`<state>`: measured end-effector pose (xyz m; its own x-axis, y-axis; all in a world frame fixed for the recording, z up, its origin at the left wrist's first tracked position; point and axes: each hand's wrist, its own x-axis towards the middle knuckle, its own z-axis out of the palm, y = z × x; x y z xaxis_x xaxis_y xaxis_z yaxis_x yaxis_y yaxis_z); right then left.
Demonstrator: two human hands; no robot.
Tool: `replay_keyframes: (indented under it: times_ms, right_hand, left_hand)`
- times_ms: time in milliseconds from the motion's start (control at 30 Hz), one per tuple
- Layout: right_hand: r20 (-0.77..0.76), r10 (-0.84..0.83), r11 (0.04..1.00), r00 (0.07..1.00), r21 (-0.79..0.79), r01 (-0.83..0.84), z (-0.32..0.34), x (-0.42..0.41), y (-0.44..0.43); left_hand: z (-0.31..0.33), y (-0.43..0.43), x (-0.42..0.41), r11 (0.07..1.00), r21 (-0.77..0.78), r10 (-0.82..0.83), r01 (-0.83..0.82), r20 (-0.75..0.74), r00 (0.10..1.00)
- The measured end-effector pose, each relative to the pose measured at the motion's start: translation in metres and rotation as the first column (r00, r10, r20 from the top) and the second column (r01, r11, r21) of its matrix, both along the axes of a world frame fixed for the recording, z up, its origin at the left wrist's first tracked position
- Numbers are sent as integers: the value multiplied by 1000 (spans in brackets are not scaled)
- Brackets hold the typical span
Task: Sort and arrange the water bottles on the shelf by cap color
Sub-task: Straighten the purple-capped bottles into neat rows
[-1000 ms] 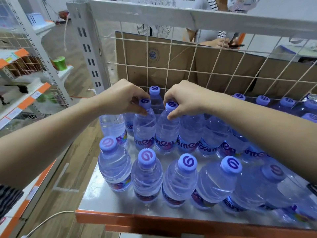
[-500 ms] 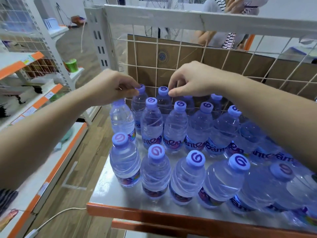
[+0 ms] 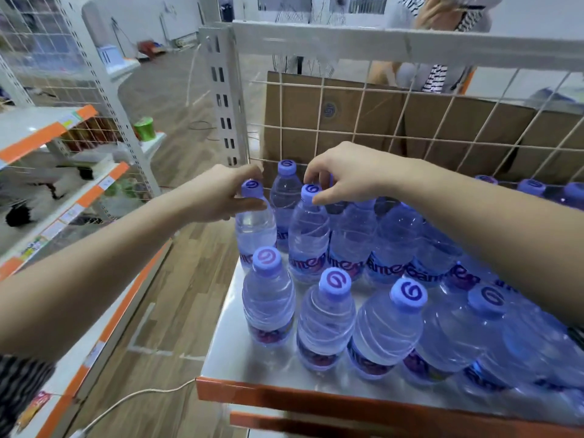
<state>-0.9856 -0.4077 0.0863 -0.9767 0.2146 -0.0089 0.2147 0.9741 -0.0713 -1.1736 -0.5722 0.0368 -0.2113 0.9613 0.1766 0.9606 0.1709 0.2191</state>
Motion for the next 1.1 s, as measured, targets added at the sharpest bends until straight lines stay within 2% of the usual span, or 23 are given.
replay_keyframes:
  times_ms: [133,733,833,900,967,1100]
  right_hand:
    - [21,-39,999,999,-27,39,4,8,7]
    - [84,-43,998,996,-34,47,12,26,17]
    - [38,-57,998,998,-28,58,15,27,21]
    - [-6,-77,997,997,-2,77,19,28,28]
    - [-44,-111,994,993,14,112,24,30,37]
    - [-72,-189,981,979,19,191,28,37,58]
  left_hand:
    - [-4,7,3,1000,6,-17,16,67,998]
    - [-1,16,36,996,84,-17,9,87,996]
    - [6,14,31,1000,-14,-19,20,55,998]
    - [14,15,28,991,-129,49,-33,123,991]
    - [19,21,23,984,-154,109,-85,154,982]
    - [22,43,14,987,132,96,-90,-35,995]
